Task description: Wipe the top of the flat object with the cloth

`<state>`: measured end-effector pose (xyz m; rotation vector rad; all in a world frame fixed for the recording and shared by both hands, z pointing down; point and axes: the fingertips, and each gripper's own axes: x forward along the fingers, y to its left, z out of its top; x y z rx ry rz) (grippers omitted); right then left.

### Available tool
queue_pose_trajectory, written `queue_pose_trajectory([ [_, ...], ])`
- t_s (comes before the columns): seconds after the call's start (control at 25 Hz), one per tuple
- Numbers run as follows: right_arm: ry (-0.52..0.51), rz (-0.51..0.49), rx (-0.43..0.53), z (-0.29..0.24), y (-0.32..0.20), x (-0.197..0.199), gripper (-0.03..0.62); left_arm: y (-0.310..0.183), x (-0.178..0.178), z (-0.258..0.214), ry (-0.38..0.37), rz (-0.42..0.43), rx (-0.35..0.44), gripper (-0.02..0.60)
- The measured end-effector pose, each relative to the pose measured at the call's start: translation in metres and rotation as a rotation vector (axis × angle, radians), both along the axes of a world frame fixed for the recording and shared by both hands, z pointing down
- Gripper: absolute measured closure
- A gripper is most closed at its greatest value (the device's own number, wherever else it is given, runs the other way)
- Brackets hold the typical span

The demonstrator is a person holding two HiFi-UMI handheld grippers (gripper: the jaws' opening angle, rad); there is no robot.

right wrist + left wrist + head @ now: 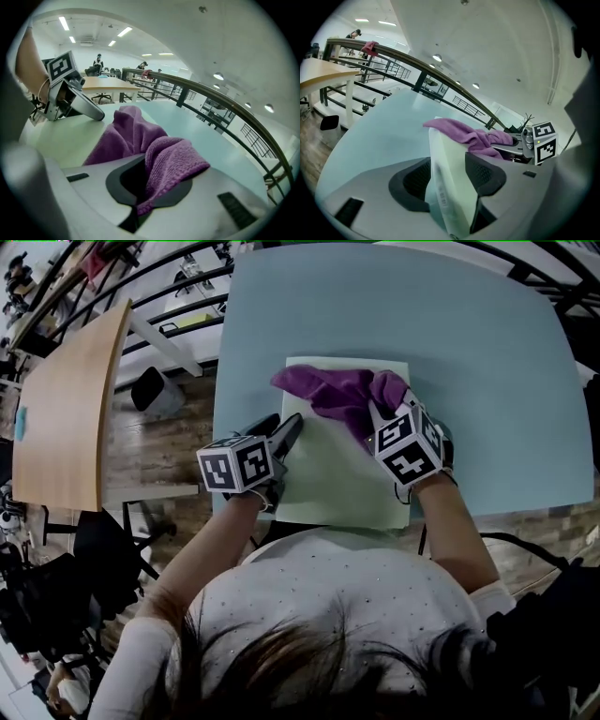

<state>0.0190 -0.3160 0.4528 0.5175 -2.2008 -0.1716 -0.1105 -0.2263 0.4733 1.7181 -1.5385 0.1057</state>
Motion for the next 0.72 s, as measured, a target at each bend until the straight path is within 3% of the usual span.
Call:
queue_pose_trajectory([
  [0.24, 0.012, 0.118, 0.029, 0.001, -0.021, 0.040, 0.588, -0.002, -0.004, 0.003, 0.014, -0.004, 0.008, 0.357],
  [0.48, 0.146, 0.232, 0.108, 0.003, -0.034, 0.097, 0.588, 0.002, -0.005, 0.004, 0.014, -0.003, 0.013, 0.357],
  [0.6, -0.052, 0.247, 0.120, -0.026, -0.024, 0.098, 0.588, 0.004, -0.004, 0.002, -0.022, 0.004, 0.019, 0.357],
  [0.72, -0.342, 0.082, 0.155, -0.085, 0.003, 0.063, 0.588, 0.006, -0.004, 0.002, -0.032, 0.007, 0.015, 0.357],
])
